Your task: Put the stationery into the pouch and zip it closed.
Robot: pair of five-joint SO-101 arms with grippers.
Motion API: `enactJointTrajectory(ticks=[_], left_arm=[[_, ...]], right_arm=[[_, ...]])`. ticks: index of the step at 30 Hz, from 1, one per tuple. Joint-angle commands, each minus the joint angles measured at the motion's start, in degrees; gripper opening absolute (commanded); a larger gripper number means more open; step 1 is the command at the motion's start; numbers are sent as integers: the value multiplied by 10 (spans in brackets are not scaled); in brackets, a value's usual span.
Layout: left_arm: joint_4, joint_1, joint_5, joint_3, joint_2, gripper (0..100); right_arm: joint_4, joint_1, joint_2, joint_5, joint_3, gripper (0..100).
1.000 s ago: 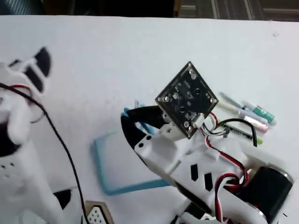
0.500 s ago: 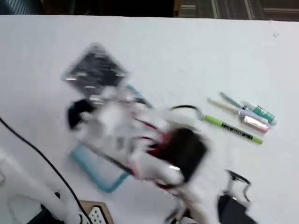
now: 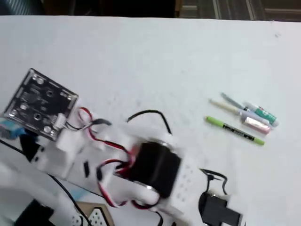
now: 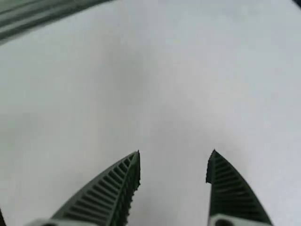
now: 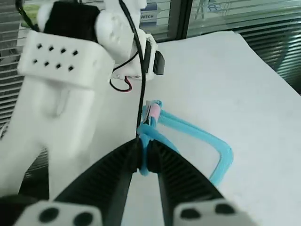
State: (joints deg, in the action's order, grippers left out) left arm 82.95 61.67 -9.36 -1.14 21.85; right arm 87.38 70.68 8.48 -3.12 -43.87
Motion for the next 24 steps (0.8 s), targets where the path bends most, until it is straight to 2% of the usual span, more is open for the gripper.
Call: enactJointTrajectory(ticks=[1, 4, 9, 12, 15, 18, 21, 24], left_arm=[[51, -4, 14, 50, -7, 245], [97, -10, 18, 93, -6, 245], [164, -54, 41, 161, -6, 246], [176, -72, 43, 187, -6, 246], [178, -87, 42, 205, -6, 246], [178, -97, 42, 215, -6, 246], [178, -109, 41, 214, -6, 246], [178, -116, 41, 213, -6, 246]], right_arm=[[44, -81, 5, -4, -56, 16], [66, -127, 5, -5, -109, 16], [111, -135, 5, -6, -182, 16], [116, -137, 5, -11, -218, 16], [109, -144, 3, -54, -243, 16], [52, -188, 3, -77, -251, 16], [-48, -242, 1, -93, -252, 16], [-152, -266, 0, -95, -248, 16]])
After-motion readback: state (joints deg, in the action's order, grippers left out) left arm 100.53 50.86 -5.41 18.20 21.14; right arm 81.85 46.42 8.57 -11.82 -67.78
